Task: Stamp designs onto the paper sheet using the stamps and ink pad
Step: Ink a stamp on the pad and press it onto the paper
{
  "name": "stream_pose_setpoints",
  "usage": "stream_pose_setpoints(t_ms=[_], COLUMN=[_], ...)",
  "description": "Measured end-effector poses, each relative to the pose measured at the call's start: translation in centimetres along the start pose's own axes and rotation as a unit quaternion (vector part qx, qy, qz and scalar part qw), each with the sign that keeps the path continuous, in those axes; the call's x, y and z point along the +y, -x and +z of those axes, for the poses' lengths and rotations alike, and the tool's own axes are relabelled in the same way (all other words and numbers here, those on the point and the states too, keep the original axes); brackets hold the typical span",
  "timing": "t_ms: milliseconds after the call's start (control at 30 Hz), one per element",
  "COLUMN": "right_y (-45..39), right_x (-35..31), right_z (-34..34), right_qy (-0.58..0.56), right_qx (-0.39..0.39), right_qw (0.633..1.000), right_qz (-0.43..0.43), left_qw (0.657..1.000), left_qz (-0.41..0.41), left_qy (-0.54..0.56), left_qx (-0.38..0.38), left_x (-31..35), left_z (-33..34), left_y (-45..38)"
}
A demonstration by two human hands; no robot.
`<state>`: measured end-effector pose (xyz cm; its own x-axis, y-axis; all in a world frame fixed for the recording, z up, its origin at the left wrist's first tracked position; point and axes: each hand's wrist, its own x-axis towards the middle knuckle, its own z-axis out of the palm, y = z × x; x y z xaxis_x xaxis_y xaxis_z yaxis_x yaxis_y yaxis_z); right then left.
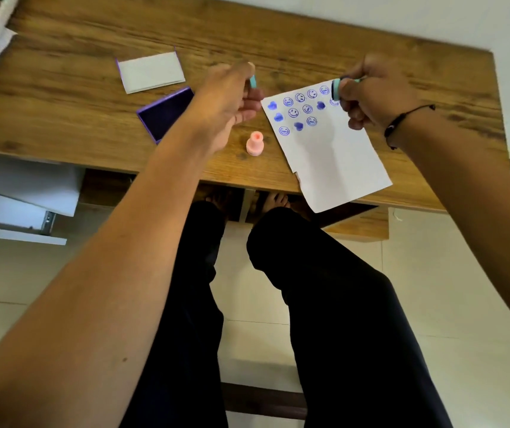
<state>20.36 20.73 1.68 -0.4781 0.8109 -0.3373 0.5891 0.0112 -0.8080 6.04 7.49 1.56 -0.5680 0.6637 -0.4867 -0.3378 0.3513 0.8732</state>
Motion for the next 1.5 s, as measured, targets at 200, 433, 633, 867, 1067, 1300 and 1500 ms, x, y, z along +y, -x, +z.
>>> stream_pose_setpoints(t_ms=[200, 433, 633, 867, 1067, 1300, 1500], right_y=[1.8, 3.5, 3.4, 2.8, 1.6, -0.1, 1.0], right_x=[-0.9, -3.3, -4.0, -5.3, -5.0, -4.6, -4.1], right_z=[1.5, 5.0, 6.9, 8.6, 10.4, 13.5, 14.6], right_qy=[-0.118, -0.127, -0.033, 0.049, 0.093, 0.479, 0.487], right_qx=[-0.047, -0.106, -0.081, -0.094, -0.078, -0.008, 0.027], right_qw=[0.992, 0.982, 0.988, 0.974, 0.971, 0.864, 0.866], right_qz=[-0.003, -0.087, -0.13, -0.198, -0.207, -0.153, -0.106], left_qw=[0.996, 0.993, 0.996, 0.995, 0.998, 0.988, 0.993], left_qz=[-0.015, -0.022, -0.02, -0.017, -0.023, -0.027, -0.003], left_qy=[0.071, 0.08, 0.066, 0.084, 0.052, -0.115, -0.081], left_qx=[-0.043, -0.081, -0.063, -0.055, -0.033, 0.097, 0.084], left_x=[-0.3, -0.2, -0.5, -0.8, -1.2, -1.3, -1.5], left_z=[-0.2, -1.3, -2.8, -4.6, -5.3, -5.1, -5.1], left_y=[0.9, 1.9, 1.7, 1.2, 0.3, -1.1, -0.7])
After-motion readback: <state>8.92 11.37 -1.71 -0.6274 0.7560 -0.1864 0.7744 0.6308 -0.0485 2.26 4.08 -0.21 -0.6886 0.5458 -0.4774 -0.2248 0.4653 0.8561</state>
